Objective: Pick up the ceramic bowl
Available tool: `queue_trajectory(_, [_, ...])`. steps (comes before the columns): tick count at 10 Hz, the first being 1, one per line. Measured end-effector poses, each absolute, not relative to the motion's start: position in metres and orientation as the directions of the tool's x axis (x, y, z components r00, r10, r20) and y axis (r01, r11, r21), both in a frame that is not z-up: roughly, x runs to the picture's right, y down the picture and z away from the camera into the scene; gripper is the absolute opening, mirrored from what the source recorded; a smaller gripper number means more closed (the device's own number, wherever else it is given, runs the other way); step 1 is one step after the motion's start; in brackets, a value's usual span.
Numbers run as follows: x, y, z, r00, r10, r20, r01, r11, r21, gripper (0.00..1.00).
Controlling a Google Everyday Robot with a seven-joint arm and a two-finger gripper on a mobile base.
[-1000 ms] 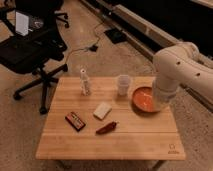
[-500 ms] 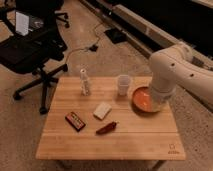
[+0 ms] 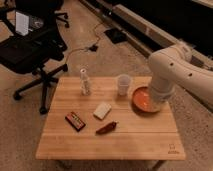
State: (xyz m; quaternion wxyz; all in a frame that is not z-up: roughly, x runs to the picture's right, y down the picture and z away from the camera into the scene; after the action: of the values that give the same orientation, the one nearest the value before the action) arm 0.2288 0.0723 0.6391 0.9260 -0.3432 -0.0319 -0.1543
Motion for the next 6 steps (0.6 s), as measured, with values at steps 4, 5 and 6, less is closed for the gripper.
queue_trajectory(4, [0.265, 0.027, 0.698, 0.935, -0.259, 0.243, 0.355, 0.708, -0.610, 0.72])
queue_trajectory(5, [0.272, 0.019, 0.714, 0.929, -0.259, 0.263, 0.368, 0.704, -0.607, 0.78])
queue_trajectory(6, [0.279, 0.014, 0.735, 0.920, -0.261, 0.291, 0.388, 0.697, -0.603, 0.80])
